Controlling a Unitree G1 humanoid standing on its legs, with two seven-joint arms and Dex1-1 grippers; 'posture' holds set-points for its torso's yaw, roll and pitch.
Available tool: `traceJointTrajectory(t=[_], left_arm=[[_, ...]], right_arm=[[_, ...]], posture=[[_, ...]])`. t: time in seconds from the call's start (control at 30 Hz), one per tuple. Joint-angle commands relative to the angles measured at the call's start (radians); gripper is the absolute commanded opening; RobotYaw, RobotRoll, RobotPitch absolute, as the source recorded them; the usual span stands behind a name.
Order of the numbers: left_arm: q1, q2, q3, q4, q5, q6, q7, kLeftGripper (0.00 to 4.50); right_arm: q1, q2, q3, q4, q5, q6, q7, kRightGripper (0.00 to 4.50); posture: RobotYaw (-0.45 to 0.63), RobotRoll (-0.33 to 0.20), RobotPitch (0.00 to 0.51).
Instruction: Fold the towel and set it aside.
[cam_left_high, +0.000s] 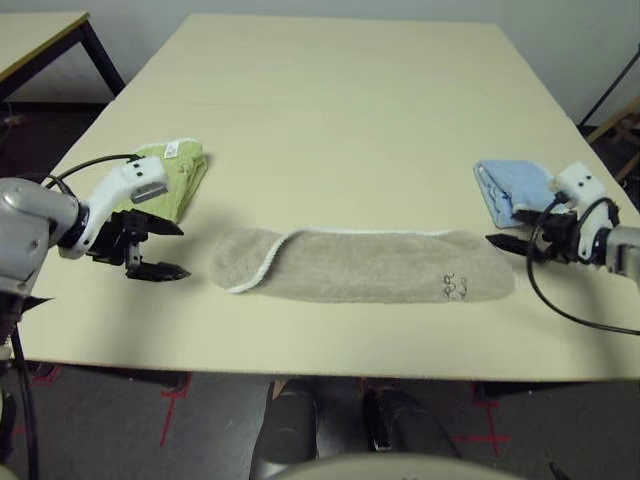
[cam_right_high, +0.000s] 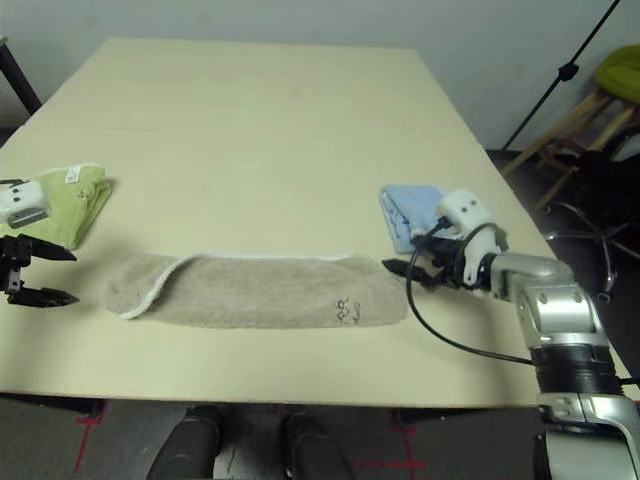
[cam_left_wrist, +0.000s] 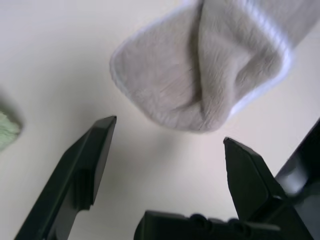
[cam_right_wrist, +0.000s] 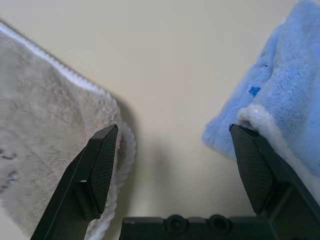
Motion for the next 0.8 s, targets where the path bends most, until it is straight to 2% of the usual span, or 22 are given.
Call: traceJointTrajectory(t=[0.03,0.13,0.27,0.47,0.67,0.8], left_arm=[[0.121,-0.032,0.115,-0.185,-0.124,0.198,0.069,4.50],[0.167,-0.067,0.176,-0.271,-0.178,0.268,0.146,4.50],[0.095,-0.173,0.231,-0.359,-0.288,0.389,0.283,4.50],[0.008,-0.304,0.225,-0.484,-0.426,0.536,0.457,4.50],[0.064,-0.342,0.185,-0.556,-0.468,0.558,0.566,4.50],[0.151,-0.337,0.153,-0.590,-0.425,0.500,0.636,4.50]], right_arm=[[0.058,-0.028,-0.045,-0.089,0.081,0.109,0.048,4.47],[0.074,-0.017,-0.074,-0.174,0.148,0.182,0.050,4.47],[0.048,0.023,-0.096,-0.266,0.228,0.248,0.016,4.47],[0.065,0.047,-0.079,-0.378,0.277,0.272,-0.002,4.47],[0.128,0.058,-0.069,-0.433,0.269,0.242,-0.018,4.47],[0.175,0.064,-0.052,-0.476,0.247,0.219,-0.041,4.47]], posture=[[0.21,0.000,0.173],[0.21,0.000,0.170],[0.21,0.000,0.169],[0.20,0.000,0.163],[0.19,0.000,0.155],[0.18,0.000,0.146]])
